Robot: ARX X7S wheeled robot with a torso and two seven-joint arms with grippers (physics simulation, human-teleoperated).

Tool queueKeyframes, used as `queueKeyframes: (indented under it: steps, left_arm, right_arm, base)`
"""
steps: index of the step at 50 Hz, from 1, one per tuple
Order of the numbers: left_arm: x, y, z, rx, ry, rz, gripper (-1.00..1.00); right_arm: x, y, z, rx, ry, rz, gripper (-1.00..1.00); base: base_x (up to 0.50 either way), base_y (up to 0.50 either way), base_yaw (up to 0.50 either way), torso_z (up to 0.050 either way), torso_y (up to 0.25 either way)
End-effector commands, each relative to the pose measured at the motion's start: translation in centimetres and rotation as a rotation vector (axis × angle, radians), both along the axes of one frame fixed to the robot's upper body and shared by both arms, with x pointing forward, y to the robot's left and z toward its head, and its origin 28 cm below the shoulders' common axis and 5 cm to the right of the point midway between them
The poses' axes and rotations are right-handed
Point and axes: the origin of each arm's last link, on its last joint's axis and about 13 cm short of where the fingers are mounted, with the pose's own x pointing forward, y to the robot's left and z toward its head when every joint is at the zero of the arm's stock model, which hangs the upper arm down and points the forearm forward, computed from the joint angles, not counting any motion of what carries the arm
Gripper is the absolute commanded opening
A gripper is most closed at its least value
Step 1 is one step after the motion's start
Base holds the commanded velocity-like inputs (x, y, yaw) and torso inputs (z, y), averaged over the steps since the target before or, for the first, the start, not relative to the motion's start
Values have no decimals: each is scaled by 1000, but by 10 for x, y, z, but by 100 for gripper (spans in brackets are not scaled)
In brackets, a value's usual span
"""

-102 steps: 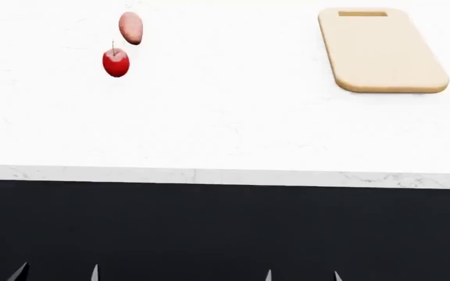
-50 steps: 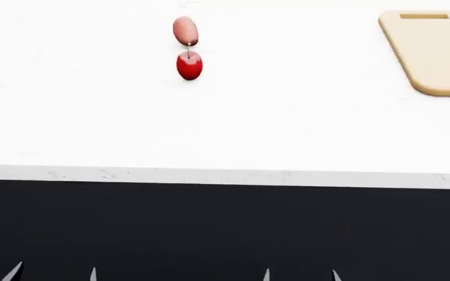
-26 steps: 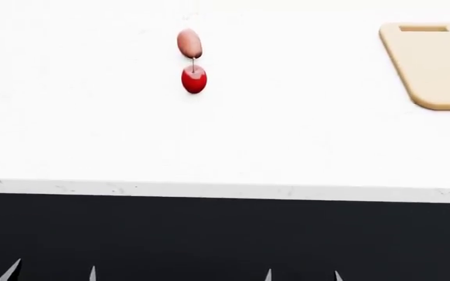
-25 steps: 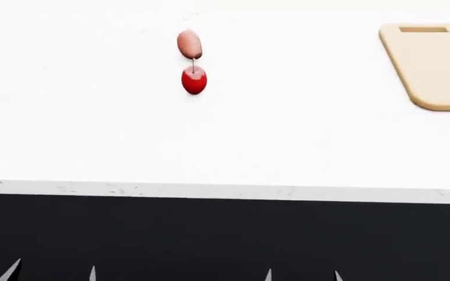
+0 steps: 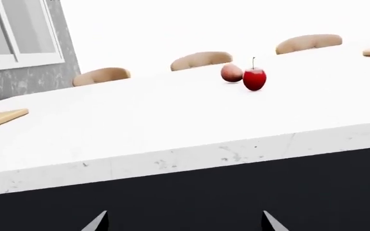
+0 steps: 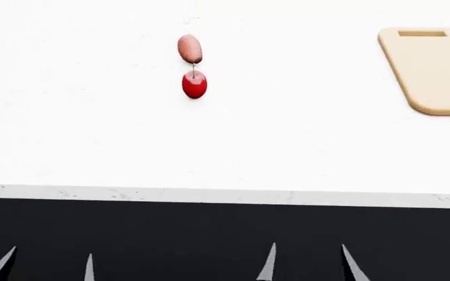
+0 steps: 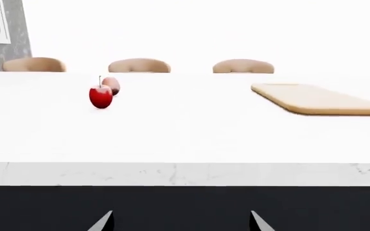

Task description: Place the cherry and the sweet potato on separate cutting boards.

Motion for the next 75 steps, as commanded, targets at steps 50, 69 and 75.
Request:
queueKeyframes:
  steps: [50,69,75]
  left_arm:
    - [48,25,162,-151,176,-175,100]
    - [48,22,156,-152,207,-193,100]
    - [47,21,155,-149,213,-199,100]
  right_arm:
    - [49,-58,145,-62,10,80,100]
    - [48,-57,145,-63,12,97,100]
    - [48,-56,145,-58,14,105,100]
  base:
    - [265,0,0,0,0]
    - [500,0,0,0,1]
    - [500,0,0,0,2]
